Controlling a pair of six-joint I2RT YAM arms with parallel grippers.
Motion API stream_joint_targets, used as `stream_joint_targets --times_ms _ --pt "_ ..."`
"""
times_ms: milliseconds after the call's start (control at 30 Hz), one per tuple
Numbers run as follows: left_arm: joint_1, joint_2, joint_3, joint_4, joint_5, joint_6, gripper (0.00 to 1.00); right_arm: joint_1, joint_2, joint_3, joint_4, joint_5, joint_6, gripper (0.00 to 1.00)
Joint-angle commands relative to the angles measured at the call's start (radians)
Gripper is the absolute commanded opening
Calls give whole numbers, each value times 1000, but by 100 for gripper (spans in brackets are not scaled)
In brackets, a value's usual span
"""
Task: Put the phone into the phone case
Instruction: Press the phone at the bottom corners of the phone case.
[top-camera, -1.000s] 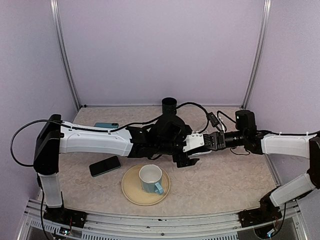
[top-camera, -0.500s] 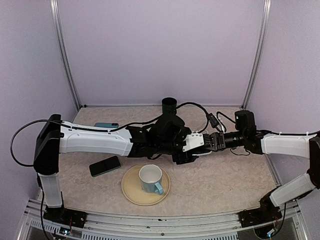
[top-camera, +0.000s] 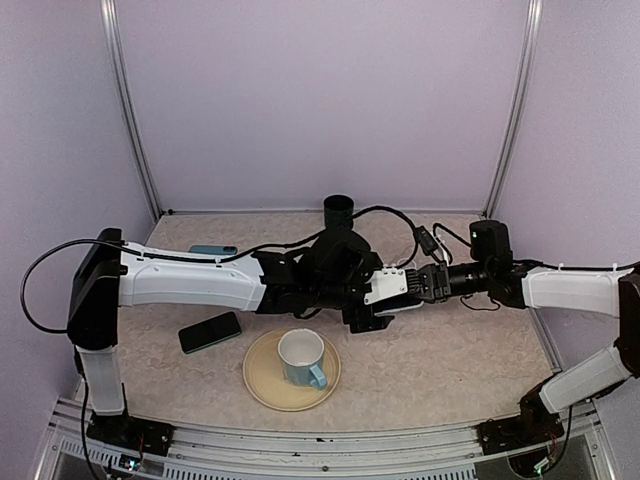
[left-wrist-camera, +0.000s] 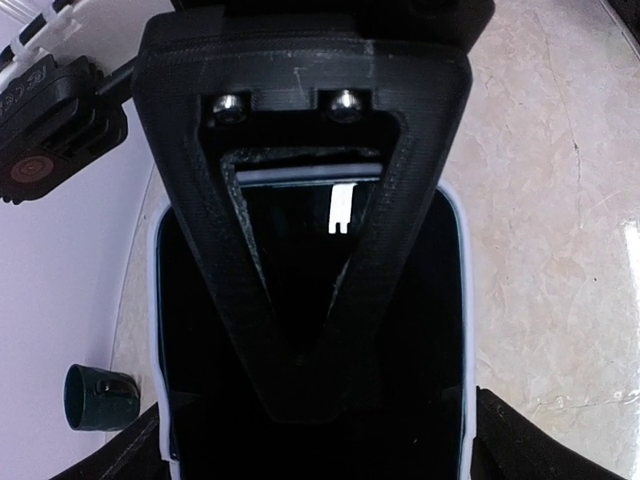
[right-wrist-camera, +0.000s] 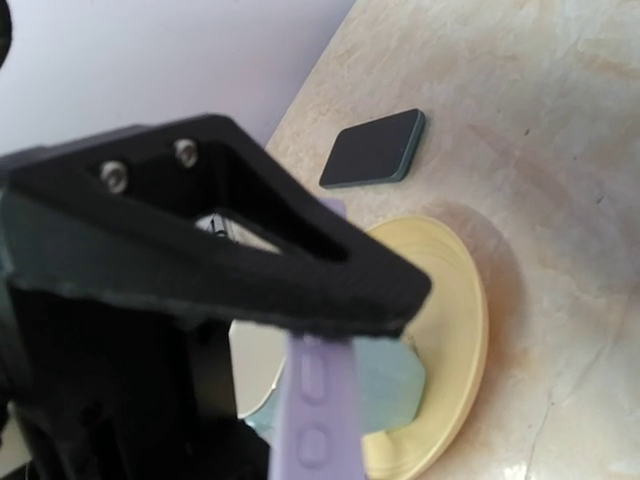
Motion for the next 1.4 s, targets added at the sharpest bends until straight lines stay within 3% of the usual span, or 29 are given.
stream_joint_targets --times_ms 0,267,500,1000,1100,1367 --pt "17 -8 -22 -28 -11 15 94 8 -26 43 39 -26 1 0" --pt "66 -70 -81 -41 24 -34 99 6 -33 41 32 -19 -14 0" --pt "176 -193 -178 71 268 -236 99 -2 -49 40 12 -25 -67 0" --pt "302 -220 -180 148 740 -474 98 -6 -162 -2 22 -4 -212 0" --pt "321 -213 -180 174 827 -525 92 -5 -192 -9 24 16 -224 0" --pt "345 -163 -123 154 943 -593 60 -6 -218 -13 24 26 -228 0"
